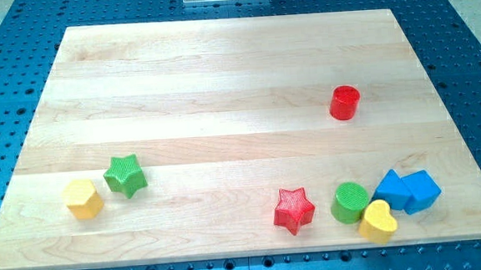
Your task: Move the yellow heart vertically to the green star
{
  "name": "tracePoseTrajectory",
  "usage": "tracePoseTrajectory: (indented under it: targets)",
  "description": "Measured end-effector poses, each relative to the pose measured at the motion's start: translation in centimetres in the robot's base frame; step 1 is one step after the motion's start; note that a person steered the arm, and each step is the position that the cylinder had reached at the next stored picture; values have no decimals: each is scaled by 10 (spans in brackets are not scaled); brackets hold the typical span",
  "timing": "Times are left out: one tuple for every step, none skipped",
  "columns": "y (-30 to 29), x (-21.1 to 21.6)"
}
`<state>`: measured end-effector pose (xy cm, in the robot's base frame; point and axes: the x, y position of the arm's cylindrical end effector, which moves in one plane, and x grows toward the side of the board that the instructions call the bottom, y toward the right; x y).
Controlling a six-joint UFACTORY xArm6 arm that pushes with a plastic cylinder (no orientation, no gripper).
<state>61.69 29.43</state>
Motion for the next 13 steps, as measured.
tracePoseTrajectory:
  targets:
    - [-27, 2]
    - [-86, 1]
    - [-147, 2]
    - [-166, 1]
    - [-172, 1]
    - [-184, 2]
    - [-200, 2]
    - [-221, 2]
    - [-245, 1]
    - [-274, 2]
    - [-328, 2]
    - [-385, 2]
    - [-416, 2]
